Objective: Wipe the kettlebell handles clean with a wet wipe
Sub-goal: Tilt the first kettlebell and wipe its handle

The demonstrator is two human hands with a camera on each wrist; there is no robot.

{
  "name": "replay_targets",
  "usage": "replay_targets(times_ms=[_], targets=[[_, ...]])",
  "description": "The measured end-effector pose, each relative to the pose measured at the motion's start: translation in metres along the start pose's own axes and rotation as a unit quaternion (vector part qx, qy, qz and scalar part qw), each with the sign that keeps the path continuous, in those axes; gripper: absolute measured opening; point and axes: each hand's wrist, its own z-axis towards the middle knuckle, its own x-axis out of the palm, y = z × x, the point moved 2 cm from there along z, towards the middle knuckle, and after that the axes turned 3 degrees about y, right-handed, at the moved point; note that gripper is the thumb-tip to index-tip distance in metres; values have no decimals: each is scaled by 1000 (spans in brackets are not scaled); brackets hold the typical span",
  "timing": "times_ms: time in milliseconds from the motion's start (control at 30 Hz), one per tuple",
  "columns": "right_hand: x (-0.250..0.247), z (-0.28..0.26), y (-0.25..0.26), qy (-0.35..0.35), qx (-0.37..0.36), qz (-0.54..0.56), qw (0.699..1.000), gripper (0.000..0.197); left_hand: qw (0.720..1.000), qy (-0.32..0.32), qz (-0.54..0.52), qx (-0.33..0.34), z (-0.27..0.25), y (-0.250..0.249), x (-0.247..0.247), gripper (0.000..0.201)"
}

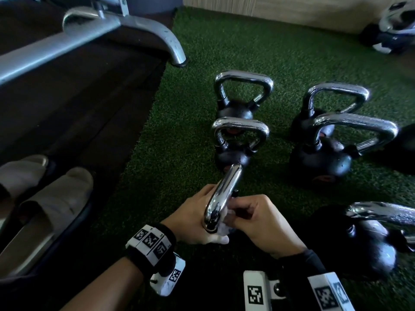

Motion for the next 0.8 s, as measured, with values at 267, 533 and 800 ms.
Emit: replay_targets(times_ms=[267,533,800], targets=[[11,-2,-11,12,19,197,980,20,999,-20,17,44,-7,-6,3,106],[24,6,-23,-65,49,535,841,54,998,-38,1,43,-7,-11,5,123],[29,17,-18,-258,43,444,857,32,997,-54,-18,53,-8,-6,8,115]])
